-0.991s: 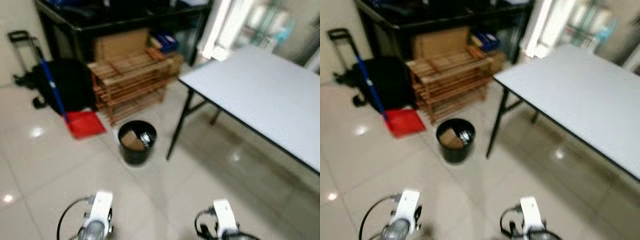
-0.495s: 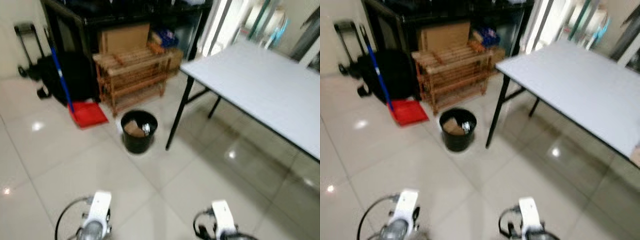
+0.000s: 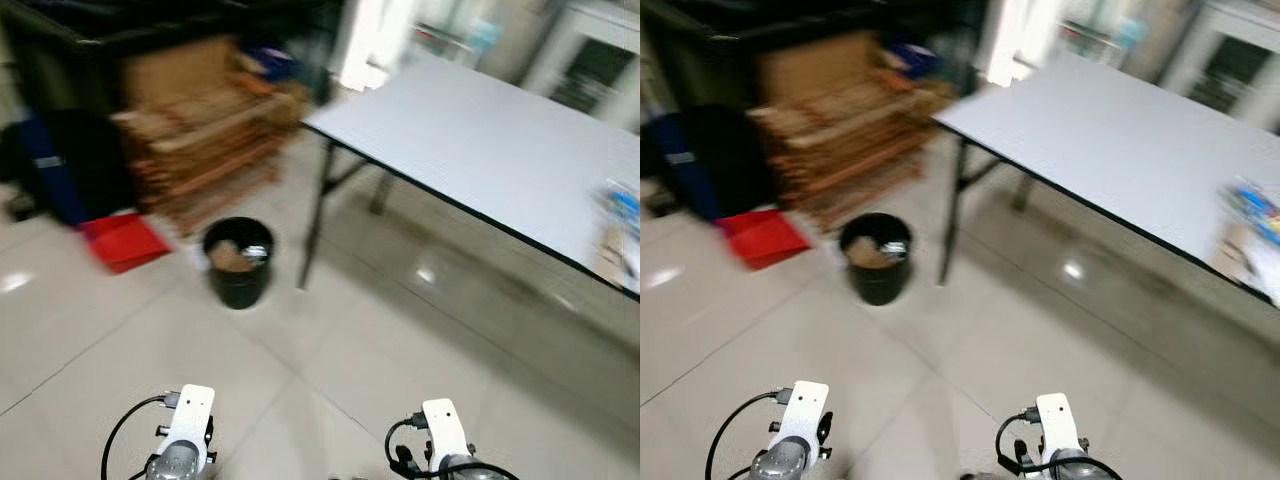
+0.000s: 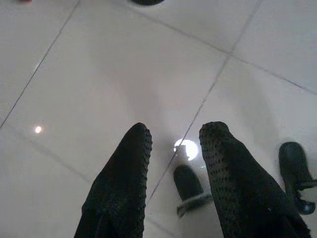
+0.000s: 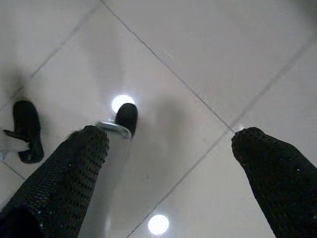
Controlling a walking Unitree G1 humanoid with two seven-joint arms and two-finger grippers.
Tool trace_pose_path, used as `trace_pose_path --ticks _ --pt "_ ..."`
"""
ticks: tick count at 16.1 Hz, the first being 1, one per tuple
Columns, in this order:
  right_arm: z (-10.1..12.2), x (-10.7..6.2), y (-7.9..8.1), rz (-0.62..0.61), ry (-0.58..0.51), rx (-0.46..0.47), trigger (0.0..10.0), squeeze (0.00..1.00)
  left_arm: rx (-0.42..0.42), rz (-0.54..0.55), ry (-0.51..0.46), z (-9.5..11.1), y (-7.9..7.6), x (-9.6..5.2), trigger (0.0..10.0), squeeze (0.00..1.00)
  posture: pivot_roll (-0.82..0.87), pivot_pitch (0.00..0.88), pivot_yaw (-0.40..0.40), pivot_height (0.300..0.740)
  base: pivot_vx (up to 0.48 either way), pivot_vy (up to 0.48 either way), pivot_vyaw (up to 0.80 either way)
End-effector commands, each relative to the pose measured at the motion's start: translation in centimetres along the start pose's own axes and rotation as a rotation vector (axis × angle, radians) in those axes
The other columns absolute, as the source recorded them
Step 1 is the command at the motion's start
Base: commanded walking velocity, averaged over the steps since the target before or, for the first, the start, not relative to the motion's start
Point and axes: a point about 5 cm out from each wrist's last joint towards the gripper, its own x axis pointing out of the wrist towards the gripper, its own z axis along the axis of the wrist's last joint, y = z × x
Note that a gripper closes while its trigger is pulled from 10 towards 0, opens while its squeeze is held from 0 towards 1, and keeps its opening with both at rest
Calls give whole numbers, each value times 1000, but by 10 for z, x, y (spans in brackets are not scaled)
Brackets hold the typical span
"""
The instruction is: Picking trash to rubbish bin
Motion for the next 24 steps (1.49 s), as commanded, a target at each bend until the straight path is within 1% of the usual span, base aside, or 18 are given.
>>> trace_pose_path --ticks 1,3,6,11,18,19,24 --pt "-1 0 -3 -6 12 -5 10000 0 1 -9 -1 1 -5 0 10000 0 -41 41 -138 740 0 0 -800" --pt "1 0 -2 -2 11 -15 10000 0 34 -9 1 3 -4 1 10000 0 -40 29 -136 740 0 -167 -800" --pt "2 0 -1 0 8 -19 10000 0 49 -2 13 1 -4 1 10000 0 -43 20 -133 740 0 -320 -800" --pt "-1 0 0 2 14 -19 10000 0 54 -8 19 -1 -3 0 10000 0 -42 15 -126 740 0 0 -800" --pt "2 0 0 -2 7 -17 10000 0 60 -14 11 3 -3 1 10000 0 -52 19 -117 740 0 0 -800" --pt "2 0 0 -10 -1 2 10000 0 61 -15 11 3 -3 1 10000 0 -52 20 -116 740 0 0 0" --pt "6 0 -1 -6 -28 31 10000 0 56 -14 7 5 -3 2 10000 0 -53 26 -115 740 0 0 0"
